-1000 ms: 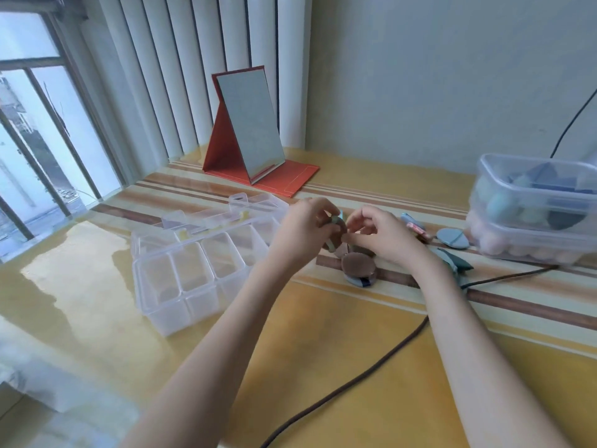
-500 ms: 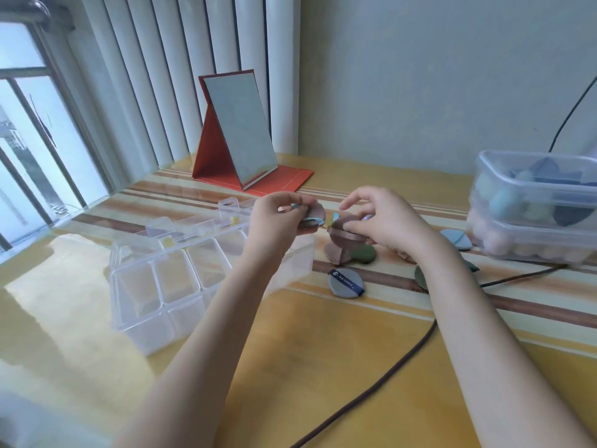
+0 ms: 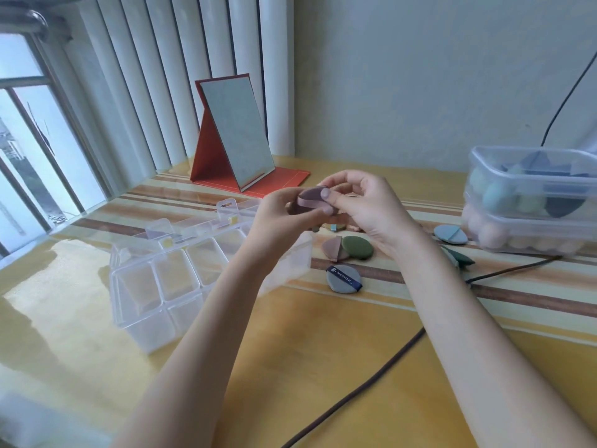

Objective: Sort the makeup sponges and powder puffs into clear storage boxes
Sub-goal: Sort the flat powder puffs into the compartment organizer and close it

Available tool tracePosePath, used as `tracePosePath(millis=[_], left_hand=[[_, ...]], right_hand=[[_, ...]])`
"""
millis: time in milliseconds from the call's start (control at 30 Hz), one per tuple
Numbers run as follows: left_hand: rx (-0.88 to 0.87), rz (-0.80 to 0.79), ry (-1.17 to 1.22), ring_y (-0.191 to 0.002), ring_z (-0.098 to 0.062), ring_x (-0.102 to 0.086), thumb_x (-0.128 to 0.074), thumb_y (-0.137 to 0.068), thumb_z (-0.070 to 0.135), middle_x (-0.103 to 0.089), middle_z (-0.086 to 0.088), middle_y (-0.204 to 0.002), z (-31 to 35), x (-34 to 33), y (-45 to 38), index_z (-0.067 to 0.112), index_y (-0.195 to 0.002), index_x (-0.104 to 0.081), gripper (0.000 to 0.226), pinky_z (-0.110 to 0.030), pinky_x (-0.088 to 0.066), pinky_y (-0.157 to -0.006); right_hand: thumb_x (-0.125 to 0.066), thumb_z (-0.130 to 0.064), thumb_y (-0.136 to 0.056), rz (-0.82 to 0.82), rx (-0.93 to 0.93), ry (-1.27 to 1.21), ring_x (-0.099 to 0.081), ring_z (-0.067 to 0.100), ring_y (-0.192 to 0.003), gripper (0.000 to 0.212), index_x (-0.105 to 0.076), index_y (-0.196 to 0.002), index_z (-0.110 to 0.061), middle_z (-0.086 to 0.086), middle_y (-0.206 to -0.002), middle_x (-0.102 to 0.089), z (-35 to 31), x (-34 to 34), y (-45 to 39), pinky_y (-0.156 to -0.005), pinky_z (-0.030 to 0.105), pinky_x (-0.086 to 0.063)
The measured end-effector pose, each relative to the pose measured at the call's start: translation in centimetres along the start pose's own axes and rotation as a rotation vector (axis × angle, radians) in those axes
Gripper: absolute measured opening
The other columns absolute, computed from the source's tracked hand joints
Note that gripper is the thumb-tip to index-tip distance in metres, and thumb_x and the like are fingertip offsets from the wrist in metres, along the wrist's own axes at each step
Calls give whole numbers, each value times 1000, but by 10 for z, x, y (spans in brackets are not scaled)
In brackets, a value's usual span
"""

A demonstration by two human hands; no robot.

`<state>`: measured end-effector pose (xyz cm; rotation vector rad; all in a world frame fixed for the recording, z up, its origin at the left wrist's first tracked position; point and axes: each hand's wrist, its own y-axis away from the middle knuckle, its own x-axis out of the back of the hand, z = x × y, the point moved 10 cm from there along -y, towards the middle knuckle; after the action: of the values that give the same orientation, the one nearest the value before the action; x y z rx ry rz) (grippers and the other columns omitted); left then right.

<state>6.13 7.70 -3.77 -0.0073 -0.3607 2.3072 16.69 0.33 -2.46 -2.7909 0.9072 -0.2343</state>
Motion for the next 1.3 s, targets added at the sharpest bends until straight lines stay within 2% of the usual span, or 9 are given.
tracePosePath(millis=[67,167,333,433,600,767,1000,1167,1300], left_hand=[[20,137,54,-67,-10,-67,-71,-81,3,-70,1,-75,-3,14,1,19,-86,-71,17,-20,-56,-62],[50,319,110,-82,-16,-67,-65,-84,0,-66,0,-88,-9,34,3,21,-93,-65,23,-18,-55,-61],[68,298,37,-90,-14,-66,-56,-85,-4,-64,6,-92,-14,30,-2,25,-106,-60,36,-25,-58,-69],[109,278,58,-78,-15,-70,-48,-88,-9,-69,1,-80,-20,28,-5,14,-86,-70,32,-33,-58,-80],[99,234,76,-65,-8,-68,-36,-89,-12,-69,-3,-74,-19,24,-9,4,-93,-68,36,-25,-57,-71],[223,285,313,-79,-19,-66,-46,-88,12,-71,-7,-85,-25,24,-5,7,-87,-71,25,-31,-54,-79],[166,241,276,-72,-9,-70,-40,-94,54,-74,3,-73,-21,26,-2,18,-82,-73,50,-20,-55,-67],[216,298,267,-81,-20,-71,-24,-96,59,-75,-8,-80,-27,30,-1,13,-82,-76,71,-31,-57,-79],[144,224,225,-71,-12,-71,-47,-95,44,-74,1,-73,-17,22,-1,13,-81,-75,44,-24,-57,-65]], right_hand=[[-56,-8,-96,64,16,40,-68,13,-69,18,-68,-106,-18,4,-86,-59,3,2,-3,-59,25,-58],[-43,-10,-101,182,116,565,-62,18,-94,35,-54,-133,-18,0,-104,-61,9,18,-5,-81,33,-55],[-38,-18,-101,-239,-83,1139,-25,29,-138,28,-60,-114,-32,-2,-134,-50,86,-12,4,-99,45,-25],[-52,-22,-97,-170,-72,1096,-29,27,-134,22,-64,-113,-29,0,-120,-56,79,-5,-2,-102,44,-29],[-71,-19,-85,29,-46,531,-56,9,-76,12,-70,-80,-30,-5,-83,-65,43,19,-4,-62,22,-44],[-75,-13,-81,88,-43,-74,-68,17,-75,7,-70,-84,-16,-1,-76,-73,16,18,-2,-58,28,-56],[-76,-12,-81,166,12,-91,-68,14,-63,11,-65,-83,-13,2,-74,-71,4,7,3,-50,21,-53],[-74,-11,-83,172,-7,-284,-66,11,-58,12,-64,-89,-11,7,-79,-68,3,9,2,-50,19,-51],[-76,-21,-81,240,104,278,-56,3,-57,18,-59,-85,-15,1,-74,-64,1,-8,4,-51,16,-43]])
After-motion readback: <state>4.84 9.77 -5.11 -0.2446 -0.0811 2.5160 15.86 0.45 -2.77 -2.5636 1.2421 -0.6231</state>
